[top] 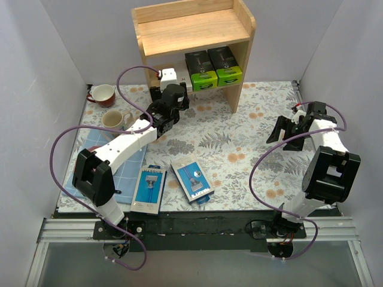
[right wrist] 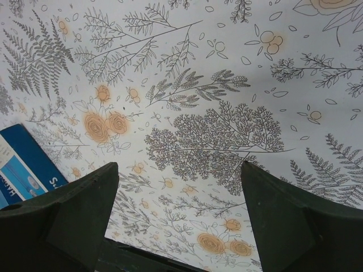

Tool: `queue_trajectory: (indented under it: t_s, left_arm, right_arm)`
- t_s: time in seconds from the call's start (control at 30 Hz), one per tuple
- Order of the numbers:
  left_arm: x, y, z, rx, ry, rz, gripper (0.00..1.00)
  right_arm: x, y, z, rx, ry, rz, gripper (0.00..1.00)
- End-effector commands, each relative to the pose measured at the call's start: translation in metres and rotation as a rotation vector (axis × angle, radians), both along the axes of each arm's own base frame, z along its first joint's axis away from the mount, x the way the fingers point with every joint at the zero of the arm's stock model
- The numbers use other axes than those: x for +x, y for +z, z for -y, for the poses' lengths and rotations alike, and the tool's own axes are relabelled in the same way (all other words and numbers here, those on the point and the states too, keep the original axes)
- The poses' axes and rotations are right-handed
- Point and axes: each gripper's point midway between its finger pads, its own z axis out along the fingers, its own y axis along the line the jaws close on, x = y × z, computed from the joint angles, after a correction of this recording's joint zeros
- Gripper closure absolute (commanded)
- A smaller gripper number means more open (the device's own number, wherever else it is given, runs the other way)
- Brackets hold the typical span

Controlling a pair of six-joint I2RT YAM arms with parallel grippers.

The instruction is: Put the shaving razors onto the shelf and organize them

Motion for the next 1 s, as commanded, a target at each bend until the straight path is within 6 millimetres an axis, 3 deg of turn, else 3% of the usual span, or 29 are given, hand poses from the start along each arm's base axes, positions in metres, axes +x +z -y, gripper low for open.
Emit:
queue_trajectory:
  t_s: [0.0, 0.07, 0.2, 0.3, 0.37, 0.4, 0.47, 0.63, 0.97]
  left_arm:
    - [-0.013, 0.037, -0.011, -0.038, -0.003, 0.062, 0.23]
    - [-0.02, 0.047, -0.014, -0.043, -0.014, 0.076, 0.22]
    - [-0.037, 0.049, -0.018, -0.04, -0.066, 0.062, 0.21]
    - [-0.052, 0.038, -0.024, -0.029, -0.094, 0.032, 0.24]
    - [-0.057, 0.028, -0.028, -0.012, -0.099, 0.02, 0.42]
    - [-0.06, 0.025, -0.033, -0.006, -0.091, 0.017, 0.7]
    - [-0.062, 0.009, -0.037, 0.017, -0.096, 0.0, 1.0]
    - [-0.06, -0.008, -0.035, 0.0, -0.117, -0.014, 1.0]
    - [-0.029, -0.009, -0.023, 0.004, -0.082, 0.045, 1.0]
  right_arm:
    - [-0.002, 0.015, -0.001, -0.005, -0.004, 0.052, 0.05]
    - [-0.004, 0.015, 0.0, -0.008, -0.006, 0.051, 0.05]
    - [-0.005, 0.019, 0.001, -0.018, 0.0, 0.052, 0.05]
    - [-0.002, 0.023, 0.003, -0.032, 0.008, 0.065, 0.04]
    - [0.002, 0.026, 0.004, -0.037, 0.009, 0.071, 0.04]
    - [0.003, 0.027, 0.005, -0.039, 0.01, 0.075, 0.04]
    - [0.006, 0.029, 0.007, -0.059, 0.029, 0.091, 0.04]
    - [0.003, 0.026, 0.008, -0.072, 0.037, 0.084, 0.04]
    - [0.003, 0.016, 0.007, -0.062, 0.04, 0.064, 0.05]
